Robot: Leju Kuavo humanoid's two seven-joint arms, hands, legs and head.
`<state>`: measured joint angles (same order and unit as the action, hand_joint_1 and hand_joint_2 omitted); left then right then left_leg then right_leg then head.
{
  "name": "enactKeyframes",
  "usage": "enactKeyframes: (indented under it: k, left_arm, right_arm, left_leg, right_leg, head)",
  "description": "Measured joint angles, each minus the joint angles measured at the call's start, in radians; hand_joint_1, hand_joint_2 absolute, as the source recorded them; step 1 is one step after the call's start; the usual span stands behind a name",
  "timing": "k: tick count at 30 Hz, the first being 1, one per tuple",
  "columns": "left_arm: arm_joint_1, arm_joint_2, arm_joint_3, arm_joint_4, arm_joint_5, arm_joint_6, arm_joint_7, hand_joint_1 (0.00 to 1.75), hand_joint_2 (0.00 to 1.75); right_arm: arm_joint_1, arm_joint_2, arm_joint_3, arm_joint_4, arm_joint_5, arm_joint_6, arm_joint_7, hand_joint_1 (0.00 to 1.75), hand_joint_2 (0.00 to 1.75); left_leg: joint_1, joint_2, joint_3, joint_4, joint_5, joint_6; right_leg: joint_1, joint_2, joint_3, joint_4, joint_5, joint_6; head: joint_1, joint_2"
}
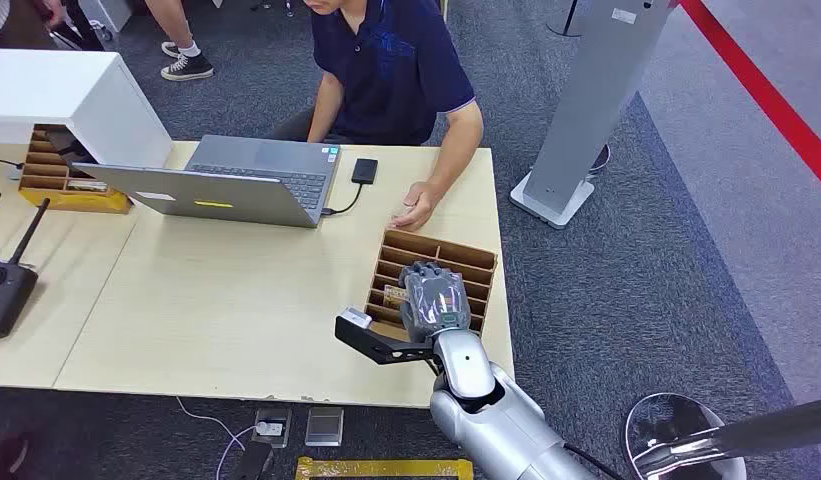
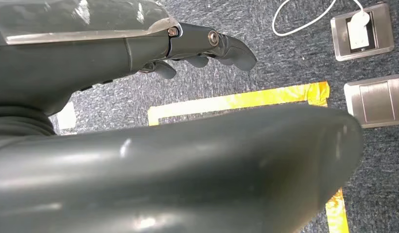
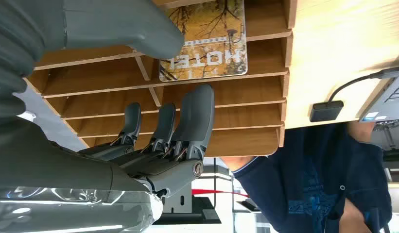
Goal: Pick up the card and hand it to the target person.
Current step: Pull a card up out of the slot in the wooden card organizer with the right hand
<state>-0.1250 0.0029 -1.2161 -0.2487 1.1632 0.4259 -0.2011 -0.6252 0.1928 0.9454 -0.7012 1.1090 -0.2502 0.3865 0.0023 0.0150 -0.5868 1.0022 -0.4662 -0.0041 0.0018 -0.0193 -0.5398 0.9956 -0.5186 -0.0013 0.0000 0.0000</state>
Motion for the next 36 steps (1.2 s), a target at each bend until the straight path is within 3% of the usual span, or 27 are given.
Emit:
enactKeyframes:
  k: [24, 36]
  left_arm:
    - [-0.001, 0.000, -0.021, -0.003, -0.025, -0.003, 0.005, 0.00, 0.00]
    - [-0.001, 0.003, -0.019, -0.001, -0.027, -0.004, 0.005, 0.00, 0.00]
  right_arm:
    - [-0.008, 0.017, 0.002, 0.107, 0.014, -0.012, 0.011, 0.94, 1.75]
    - [0.000, 0.021, -0.003, 0.110, -0.005, -0.023, -0.013, 1.13, 1.75]
  left_leg:
    - [0.000, 0.000, 0.000, 0.000, 0.000, 0.000]
    - [0.000, 0.000, -0.001, 0.001, 0.000, 0.000]
  right_leg:
    - [0.000, -0.001, 0.000, -0.001, 0.000, 0.000]
    - [0.000, -0.001, 0.000, 0.000, 0.000, 0.000]
  head:
    - [0.000, 0.000]
    - [0.000, 0.000]
